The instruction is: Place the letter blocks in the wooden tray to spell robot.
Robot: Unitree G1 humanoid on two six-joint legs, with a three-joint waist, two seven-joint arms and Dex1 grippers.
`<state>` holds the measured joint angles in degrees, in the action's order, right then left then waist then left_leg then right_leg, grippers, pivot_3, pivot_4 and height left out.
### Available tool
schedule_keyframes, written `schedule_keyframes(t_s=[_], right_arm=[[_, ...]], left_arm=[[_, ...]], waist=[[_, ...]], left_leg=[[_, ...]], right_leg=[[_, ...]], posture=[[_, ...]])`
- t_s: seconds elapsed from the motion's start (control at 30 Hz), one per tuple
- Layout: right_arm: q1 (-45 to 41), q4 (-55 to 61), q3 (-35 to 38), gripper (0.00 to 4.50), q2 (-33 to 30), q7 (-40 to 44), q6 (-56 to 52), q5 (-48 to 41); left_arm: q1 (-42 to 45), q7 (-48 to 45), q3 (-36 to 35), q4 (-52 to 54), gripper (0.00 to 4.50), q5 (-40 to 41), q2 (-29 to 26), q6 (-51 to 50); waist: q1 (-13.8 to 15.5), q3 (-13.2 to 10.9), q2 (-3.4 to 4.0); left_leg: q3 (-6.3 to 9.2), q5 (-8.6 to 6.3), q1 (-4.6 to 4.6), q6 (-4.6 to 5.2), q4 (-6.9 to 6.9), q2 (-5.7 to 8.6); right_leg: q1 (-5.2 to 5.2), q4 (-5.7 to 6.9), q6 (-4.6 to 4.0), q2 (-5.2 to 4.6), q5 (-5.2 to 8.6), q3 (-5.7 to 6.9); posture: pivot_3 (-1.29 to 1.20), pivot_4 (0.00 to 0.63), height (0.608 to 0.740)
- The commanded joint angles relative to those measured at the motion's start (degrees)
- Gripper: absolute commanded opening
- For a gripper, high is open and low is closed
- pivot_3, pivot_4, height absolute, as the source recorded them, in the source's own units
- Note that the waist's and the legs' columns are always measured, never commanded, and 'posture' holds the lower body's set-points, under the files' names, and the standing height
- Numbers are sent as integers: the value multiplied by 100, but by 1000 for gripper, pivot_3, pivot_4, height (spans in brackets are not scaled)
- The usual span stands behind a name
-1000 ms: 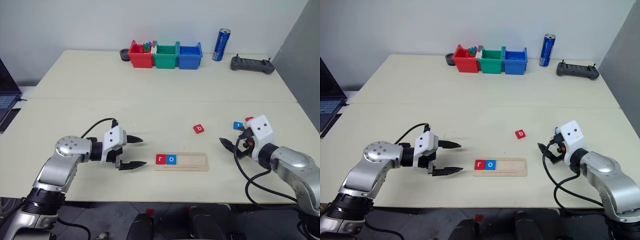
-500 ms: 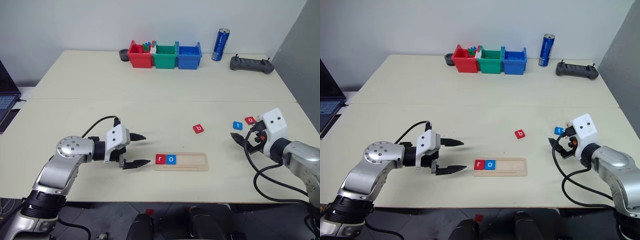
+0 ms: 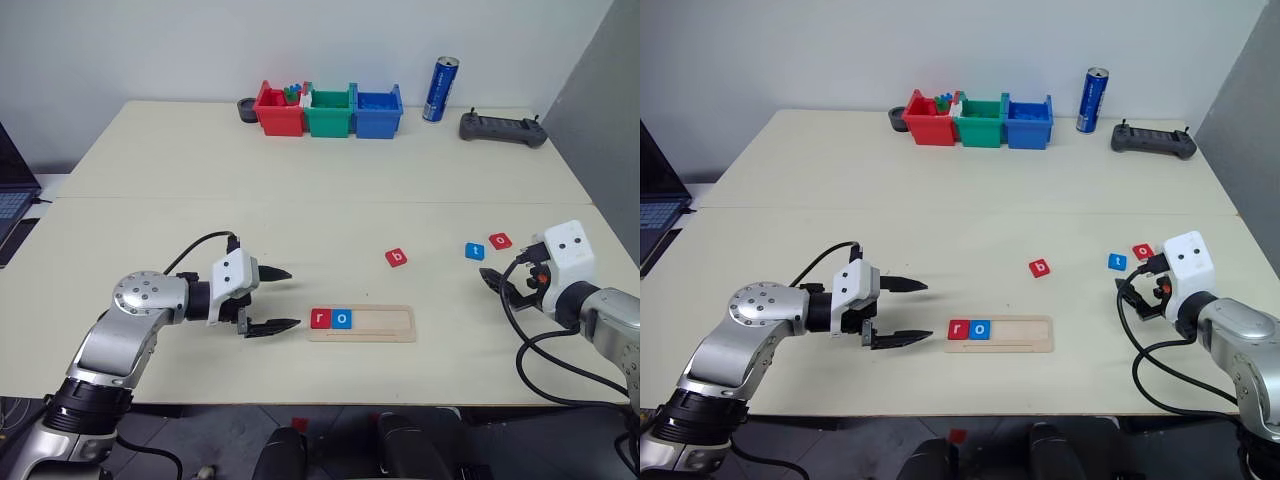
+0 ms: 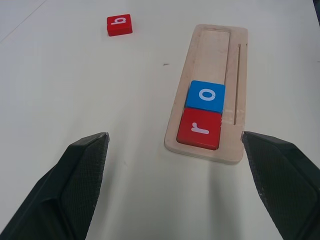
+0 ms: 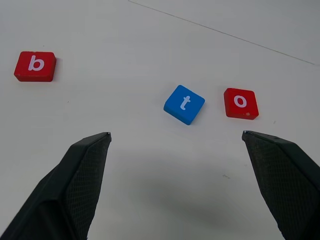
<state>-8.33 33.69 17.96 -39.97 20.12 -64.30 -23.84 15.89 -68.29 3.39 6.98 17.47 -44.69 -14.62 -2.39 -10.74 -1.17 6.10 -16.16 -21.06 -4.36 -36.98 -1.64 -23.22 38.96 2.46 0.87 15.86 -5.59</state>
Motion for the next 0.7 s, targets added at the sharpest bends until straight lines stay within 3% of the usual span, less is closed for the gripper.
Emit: schedule_keyframes(t_s=[0.03,0.7], right_arm=[[-12,245,198,4500,-26,-30,24,-10],[152,228,-71,4500,-214,193,379,69]], left_arm=[[100,-27,-6,36,4469,26,15,103],[86,92,9,-62,4469,-31,109,217]], waist=[[0,0,0],[-1,0,0]], left_leg=[[0,0,0,0,0,0],[0,0,0,0,0,0]], right_leg=[[0,0,-1,0,-1,0],[0,0,4,0,2,0]], posture=[[0,150,740],[0,150,740]])
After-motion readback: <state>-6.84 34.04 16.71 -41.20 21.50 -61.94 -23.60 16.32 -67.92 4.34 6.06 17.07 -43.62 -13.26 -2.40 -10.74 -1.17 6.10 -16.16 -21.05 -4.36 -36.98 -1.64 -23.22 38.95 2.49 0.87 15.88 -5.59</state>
